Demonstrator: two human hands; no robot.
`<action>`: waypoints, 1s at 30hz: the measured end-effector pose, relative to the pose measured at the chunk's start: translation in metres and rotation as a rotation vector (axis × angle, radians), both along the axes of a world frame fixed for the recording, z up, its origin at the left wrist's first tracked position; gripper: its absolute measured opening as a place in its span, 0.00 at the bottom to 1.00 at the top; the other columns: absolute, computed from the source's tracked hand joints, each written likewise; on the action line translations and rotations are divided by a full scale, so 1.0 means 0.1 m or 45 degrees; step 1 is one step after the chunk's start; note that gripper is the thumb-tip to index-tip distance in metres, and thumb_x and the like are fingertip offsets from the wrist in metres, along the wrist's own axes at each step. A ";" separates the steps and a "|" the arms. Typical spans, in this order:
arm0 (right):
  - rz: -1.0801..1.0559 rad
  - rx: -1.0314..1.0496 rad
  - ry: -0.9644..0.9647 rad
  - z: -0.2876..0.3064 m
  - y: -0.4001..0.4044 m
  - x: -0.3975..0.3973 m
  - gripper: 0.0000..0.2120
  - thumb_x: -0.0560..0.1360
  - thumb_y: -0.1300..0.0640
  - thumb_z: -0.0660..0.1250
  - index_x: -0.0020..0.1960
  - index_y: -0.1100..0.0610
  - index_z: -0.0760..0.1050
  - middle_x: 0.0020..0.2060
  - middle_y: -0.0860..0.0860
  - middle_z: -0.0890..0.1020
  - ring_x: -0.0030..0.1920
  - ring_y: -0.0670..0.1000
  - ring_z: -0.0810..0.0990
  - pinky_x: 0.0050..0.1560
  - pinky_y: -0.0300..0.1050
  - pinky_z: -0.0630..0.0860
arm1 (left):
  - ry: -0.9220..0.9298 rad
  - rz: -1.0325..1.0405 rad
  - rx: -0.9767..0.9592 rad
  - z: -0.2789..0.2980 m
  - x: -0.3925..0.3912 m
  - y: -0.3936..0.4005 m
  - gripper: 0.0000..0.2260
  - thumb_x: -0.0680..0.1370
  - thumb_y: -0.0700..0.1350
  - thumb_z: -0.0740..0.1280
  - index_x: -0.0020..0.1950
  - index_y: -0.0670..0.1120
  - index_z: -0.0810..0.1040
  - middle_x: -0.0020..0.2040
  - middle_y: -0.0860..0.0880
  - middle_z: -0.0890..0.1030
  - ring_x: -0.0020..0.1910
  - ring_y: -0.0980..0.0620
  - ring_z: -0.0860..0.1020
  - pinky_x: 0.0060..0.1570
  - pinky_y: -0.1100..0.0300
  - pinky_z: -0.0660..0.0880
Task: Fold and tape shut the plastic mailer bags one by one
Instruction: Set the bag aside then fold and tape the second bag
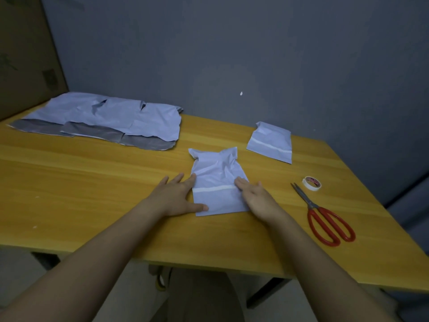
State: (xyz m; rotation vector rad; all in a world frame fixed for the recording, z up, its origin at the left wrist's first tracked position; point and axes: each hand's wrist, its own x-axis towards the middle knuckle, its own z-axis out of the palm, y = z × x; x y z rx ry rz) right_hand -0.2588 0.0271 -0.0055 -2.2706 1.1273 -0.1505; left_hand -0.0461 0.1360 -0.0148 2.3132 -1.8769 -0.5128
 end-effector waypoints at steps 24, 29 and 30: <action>0.397 -0.526 0.163 0.16 -0.44 0.73 0.32 0.79 0.47 0.60 0.77 0.43 0.47 0.78 0.48 0.43 0.77 0.50 0.40 0.75 0.50 0.46 | 0.767 0.328 -0.396 0.17 0.21 -0.14 0.28 0.78 0.65 0.49 0.44 0.51 0.85 0.56 0.49 0.81 0.56 0.51 0.76 0.59 0.56 0.69; 0.370 -0.729 0.101 -0.08 -0.60 0.94 0.29 0.80 0.49 0.59 0.77 0.44 0.51 0.77 0.53 0.53 0.77 0.54 0.51 0.74 0.52 0.52 | 0.782 0.408 -0.734 0.34 0.29 -0.49 0.18 0.82 0.51 0.56 0.48 0.43 0.82 0.48 0.49 0.82 0.51 0.50 0.78 0.54 0.54 0.73; 0.334 -0.738 0.050 -0.10 -0.64 0.99 0.28 0.80 0.49 0.60 0.77 0.45 0.53 0.76 0.53 0.57 0.76 0.55 0.55 0.73 0.51 0.55 | 0.767 0.386 -0.752 0.35 0.31 -0.60 0.15 0.82 0.48 0.57 0.48 0.42 0.81 0.49 0.47 0.82 0.50 0.50 0.78 0.53 0.55 0.73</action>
